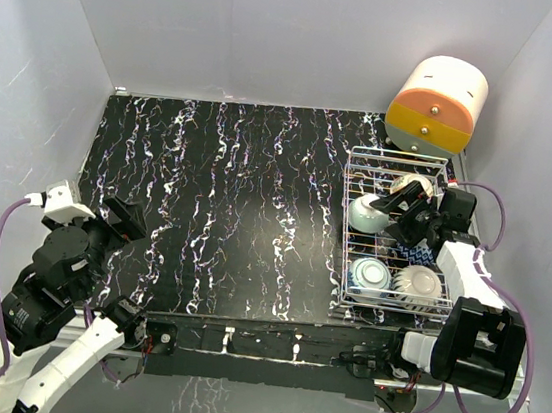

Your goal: Load the bowls into the dish rack

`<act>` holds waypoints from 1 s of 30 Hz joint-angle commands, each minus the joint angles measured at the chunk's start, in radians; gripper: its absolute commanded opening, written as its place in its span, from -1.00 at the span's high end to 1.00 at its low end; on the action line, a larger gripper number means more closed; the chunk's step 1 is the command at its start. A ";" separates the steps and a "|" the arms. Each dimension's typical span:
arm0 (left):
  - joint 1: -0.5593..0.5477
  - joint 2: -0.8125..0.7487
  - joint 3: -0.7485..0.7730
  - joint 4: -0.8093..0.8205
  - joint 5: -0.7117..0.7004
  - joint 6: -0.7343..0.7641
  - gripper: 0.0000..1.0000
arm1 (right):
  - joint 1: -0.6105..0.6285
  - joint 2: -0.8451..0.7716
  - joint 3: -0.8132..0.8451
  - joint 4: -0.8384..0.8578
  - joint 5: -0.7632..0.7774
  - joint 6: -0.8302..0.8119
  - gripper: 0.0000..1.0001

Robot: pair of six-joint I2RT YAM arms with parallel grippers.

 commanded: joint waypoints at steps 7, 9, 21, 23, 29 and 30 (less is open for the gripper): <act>-0.003 -0.007 -0.003 0.021 -0.003 0.015 -0.94 | -0.004 -0.059 0.091 -0.075 0.039 -0.068 -0.99; -0.003 -0.004 -0.002 0.021 -0.002 0.018 -0.94 | -0.004 -0.072 0.101 -0.089 0.042 -0.076 -0.98; -0.003 0.055 -0.008 0.052 0.048 0.028 -0.94 | 0.138 -0.111 0.282 -0.155 0.117 -0.152 -0.98; -0.003 0.073 -0.010 0.060 0.063 0.028 -0.94 | 0.277 -0.078 0.344 -0.170 0.213 -0.172 -0.98; -0.003 0.122 -0.001 0.067 0.103 0.028 -0.94 | 0.722 0.069 0.539 -0.214 0.500 -0.248 -0.98; -0.003 0.129 0.002 0.065 0.109 0.028 -0.94 | 0.767 0.092 0.556 -0.206 0.534 -0.260 -0.98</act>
